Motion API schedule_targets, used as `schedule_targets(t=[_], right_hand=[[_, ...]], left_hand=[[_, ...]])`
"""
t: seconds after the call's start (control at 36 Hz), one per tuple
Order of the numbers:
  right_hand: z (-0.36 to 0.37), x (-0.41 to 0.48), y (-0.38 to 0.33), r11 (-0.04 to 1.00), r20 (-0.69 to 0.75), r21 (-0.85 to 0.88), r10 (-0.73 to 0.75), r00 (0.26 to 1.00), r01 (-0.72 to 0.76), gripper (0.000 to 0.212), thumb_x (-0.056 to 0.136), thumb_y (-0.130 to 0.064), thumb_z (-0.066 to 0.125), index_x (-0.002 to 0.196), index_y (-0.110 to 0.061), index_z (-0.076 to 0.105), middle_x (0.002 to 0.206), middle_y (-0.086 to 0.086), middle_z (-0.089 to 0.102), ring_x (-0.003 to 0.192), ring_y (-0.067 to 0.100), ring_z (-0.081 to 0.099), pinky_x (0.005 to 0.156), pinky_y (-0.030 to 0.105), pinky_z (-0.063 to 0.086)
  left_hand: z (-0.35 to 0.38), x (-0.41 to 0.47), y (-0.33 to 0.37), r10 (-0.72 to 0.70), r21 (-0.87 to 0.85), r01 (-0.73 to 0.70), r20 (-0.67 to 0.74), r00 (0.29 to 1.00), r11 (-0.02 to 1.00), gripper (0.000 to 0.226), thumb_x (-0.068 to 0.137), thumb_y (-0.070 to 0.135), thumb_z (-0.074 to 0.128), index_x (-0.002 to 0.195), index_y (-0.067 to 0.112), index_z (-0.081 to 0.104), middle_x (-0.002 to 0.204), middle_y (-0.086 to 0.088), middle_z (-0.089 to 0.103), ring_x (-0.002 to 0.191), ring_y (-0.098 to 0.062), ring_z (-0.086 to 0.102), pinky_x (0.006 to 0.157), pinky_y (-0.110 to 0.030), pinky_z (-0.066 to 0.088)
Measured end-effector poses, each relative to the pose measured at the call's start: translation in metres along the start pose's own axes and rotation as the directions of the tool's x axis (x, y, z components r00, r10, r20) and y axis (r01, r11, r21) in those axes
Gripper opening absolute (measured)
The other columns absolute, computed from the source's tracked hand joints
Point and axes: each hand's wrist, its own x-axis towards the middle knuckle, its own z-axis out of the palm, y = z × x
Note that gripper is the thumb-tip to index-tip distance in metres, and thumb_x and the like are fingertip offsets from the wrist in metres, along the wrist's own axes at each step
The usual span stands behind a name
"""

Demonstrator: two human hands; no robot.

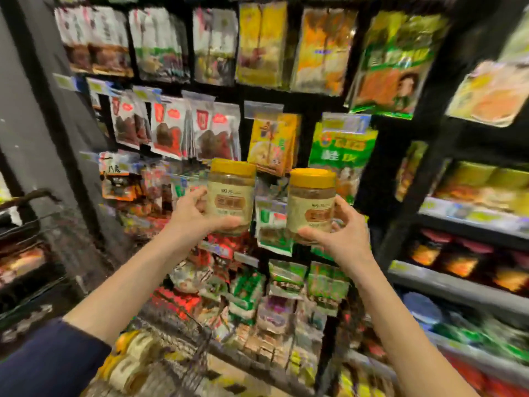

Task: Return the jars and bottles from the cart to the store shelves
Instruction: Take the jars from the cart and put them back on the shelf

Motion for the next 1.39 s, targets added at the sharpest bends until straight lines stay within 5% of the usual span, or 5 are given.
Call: schedule_targets(t=[0.14,0.28,0.56,0.67,1.39], right_hand=[[-0.102,-0.026,0.006,0.997,-0.125,-0.076,0.006,0.992,-0.016,0.068,0.06,-0.015,0.087,0.118,-0.026,0.053,0.099,-0.015,0.063,0.087,-0.013,0.058,0.074,0.006,0.046],[-0.205,-0.064,0.009,0.991,-0.229,-0.124,0.015,0.973,-0.044,0.063,0.059,-0.017,0.088,0.109,-0.035,0.054,0.098,-0.019,0.063,0.089,-0.011,0.06,0.073,0.006,0.048],[-0.366,-0.135,0.015,0.965,-0.472,-0.237,-0.016,0.882,-0.109,0.059,0.06,-0.02,0.087,0.112,-0.022,0.059,0.098,-0.01,0.067,0.093,0.001,0.063,0.073,0.007,0.049],[-0.416,-0.152,0.025,0.961,-0.562,-0.227,0.0,0.827,-0.155,0.062,0.058,-0.028,0.089,0.112,-0.02,0.061,0.102,-0.002,0.071,0.096,0.015,0.068,0.085,0.037,0.056],[-0.59,-0.061,0.118,0.921,-0.701,-0.326,-0.083,0.709,-0.215,0.084,0.057,-0.036,0.087,0.13,-0.021,0.049,0.119,-0.002,0.064,0.108,0.011,0.062,0.092,0.035,0.054]], left_hand=[[0.096,-0.017,0.026,0.045,-0.117,-0.026,0.162,0.986,0.993,0.045,0.067,-0.003,0.077,0.104,0.018,0.06,0.078,0.013,0.073,0.072,0.006,0.067,0.061,-0.008,0.05],[0.189,-0.045,0.05,0.095,-0.166,-0.046,0.301,0.949,0.985,0.062,0.065,0.005,0.081,0.121,0.015,0.056,0.097,0.008,0.069,0.077,0.006,0.067,0.061,-0.008,0.051],[0.359,-0.096,0.09,0.161,-0.236,-0.045,0.499,0.852,0.971,0.058,0.065,0.002,0.081,0.116,0.016,0.056,0.095,0.009,0.067,0.07,0.011,0.065,0.058,-0.006,0.05],[0.412,-0.106,0.103,0.188,-0.249,-0.05,0.567,0.802,0.967,0.058,0.064,0.0,0.081,0.113,0.017,0.056,0.092,0.01,0.067,0.07,0.011,0.065,0.058,-0.007,0.049],[0.647,-0.027,0.151,0.28,-0.243,-0.147,0.72,0.635,0.959,0.096,0.042,0.03,0.085,0.13,0.021,0.049,0.114,0.008,0.066,0.105,-0.007,0.062,0.089,-0.027,0.052]])
